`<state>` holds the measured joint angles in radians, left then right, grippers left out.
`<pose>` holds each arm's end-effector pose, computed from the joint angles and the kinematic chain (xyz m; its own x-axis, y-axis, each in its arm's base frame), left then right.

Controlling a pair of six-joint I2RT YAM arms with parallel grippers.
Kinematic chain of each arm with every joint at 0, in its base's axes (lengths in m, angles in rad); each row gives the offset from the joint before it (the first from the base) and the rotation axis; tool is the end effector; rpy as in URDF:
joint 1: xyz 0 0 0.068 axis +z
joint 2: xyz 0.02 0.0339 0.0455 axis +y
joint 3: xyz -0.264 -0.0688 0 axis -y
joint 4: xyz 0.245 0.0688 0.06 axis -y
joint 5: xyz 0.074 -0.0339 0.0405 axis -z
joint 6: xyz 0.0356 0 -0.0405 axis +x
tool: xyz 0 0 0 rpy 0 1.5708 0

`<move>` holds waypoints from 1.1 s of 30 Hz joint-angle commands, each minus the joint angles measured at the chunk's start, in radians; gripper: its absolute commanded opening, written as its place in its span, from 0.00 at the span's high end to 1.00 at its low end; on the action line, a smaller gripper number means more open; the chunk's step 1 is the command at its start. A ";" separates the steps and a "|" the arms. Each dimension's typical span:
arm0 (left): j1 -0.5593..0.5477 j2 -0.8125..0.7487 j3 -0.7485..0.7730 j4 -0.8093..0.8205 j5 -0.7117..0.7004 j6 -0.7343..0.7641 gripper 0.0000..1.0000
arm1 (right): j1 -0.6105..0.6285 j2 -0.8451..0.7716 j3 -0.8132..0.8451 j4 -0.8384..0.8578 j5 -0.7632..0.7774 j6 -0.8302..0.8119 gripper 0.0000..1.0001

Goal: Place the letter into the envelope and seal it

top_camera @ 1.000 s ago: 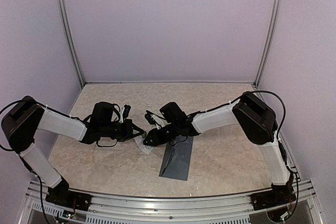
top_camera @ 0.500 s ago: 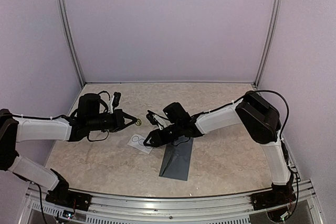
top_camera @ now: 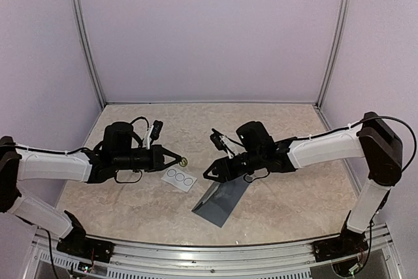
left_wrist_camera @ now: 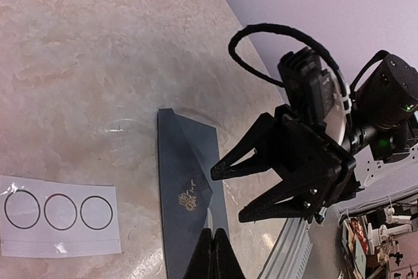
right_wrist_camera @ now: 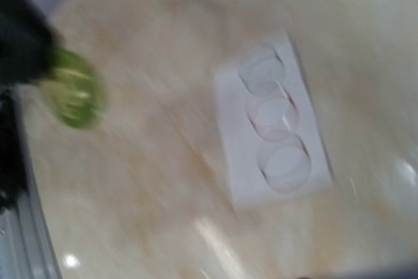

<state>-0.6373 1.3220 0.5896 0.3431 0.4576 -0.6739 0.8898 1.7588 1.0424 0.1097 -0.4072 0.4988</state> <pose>0.2119 -0.1765 0.2100 -0.7765 -0.1217 -0.6183 0.4835 0.5143 -0.7084 0.2290 0.3050 0.1964 -0.7545 -0.2334 -0.6134 -0.6347 0.4976 0.5913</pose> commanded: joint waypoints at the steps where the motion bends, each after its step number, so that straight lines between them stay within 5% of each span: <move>1: -0.054 0.067 0.000 0.089 -0.003 -0.030 1.00 | -0.008 0.001 -0.101 -0.024 0.071 0.038 0.53; 33: -0.234 0.546 0.237 0.154 0.111 -0.090 1.00 | -0.071 0.141 -0.166 0.033 0.059 0.176 0.94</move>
<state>-0.8536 1.8229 0.7837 0.4644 0.5430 -0.7628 0.8288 1.8633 0.8997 0.1383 -0.3431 0.6384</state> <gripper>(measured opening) 0.002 0.081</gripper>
